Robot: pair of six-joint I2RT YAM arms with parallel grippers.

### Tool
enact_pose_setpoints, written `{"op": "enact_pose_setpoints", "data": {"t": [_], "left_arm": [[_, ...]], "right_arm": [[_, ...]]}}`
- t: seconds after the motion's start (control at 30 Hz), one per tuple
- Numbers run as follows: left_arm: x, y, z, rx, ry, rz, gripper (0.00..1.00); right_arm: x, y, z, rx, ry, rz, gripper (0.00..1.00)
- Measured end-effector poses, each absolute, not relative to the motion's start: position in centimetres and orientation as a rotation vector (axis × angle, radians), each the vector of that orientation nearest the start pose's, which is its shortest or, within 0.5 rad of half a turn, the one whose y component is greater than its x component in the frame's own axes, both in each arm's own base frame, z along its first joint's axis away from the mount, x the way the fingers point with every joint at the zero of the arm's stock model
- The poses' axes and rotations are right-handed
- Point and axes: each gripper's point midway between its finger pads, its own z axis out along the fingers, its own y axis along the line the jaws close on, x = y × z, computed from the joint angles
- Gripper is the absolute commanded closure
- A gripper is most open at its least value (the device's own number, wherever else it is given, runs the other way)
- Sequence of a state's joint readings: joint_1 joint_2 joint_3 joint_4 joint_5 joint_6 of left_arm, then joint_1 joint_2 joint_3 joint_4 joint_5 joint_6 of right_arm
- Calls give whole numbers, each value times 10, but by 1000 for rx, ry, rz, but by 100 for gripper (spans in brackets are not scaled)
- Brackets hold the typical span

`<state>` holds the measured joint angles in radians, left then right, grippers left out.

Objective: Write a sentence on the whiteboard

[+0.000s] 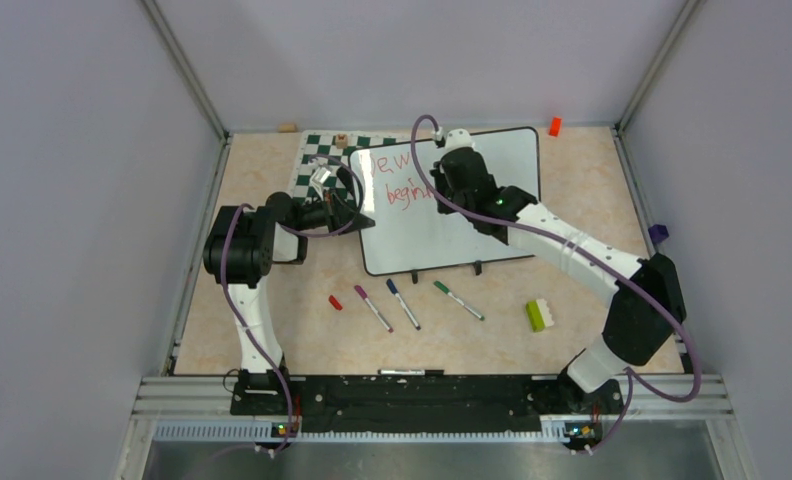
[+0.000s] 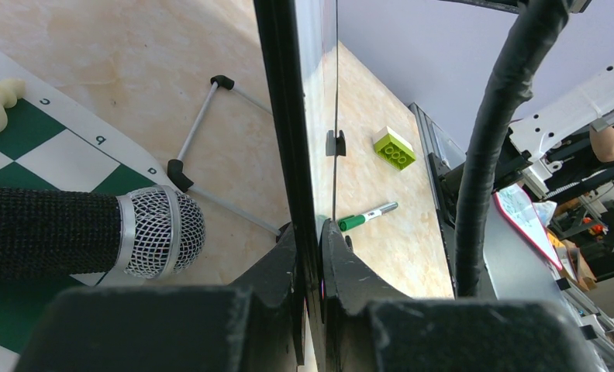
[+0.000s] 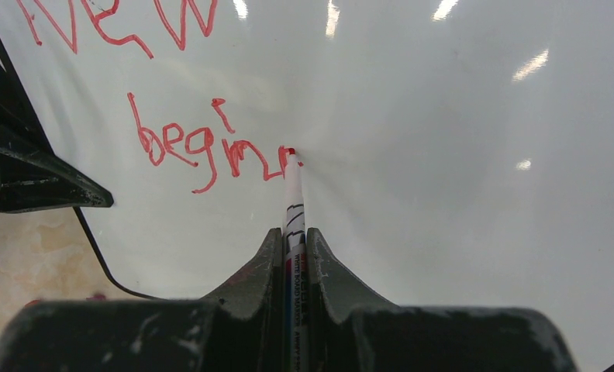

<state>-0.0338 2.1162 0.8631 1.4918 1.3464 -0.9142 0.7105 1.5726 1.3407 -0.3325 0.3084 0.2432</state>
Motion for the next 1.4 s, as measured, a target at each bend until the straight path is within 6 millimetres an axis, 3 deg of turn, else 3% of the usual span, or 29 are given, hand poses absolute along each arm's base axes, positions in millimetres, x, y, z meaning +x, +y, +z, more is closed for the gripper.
{"op": "enact_pose_setpoints", "data": {"t": [1.1,1.23,1.4], "left_arm": [[369,-191,120,615,1653,-1597,100],[368,-191,120,616,1653,-1597,100],[368,-191,120,620,1649,-1592,100]], "right_arm": [[358,247,200,-318,2130,229,100],[354,246,212,-344,2108,262,100],[350,241,261,-365,1973,329,100]]}}
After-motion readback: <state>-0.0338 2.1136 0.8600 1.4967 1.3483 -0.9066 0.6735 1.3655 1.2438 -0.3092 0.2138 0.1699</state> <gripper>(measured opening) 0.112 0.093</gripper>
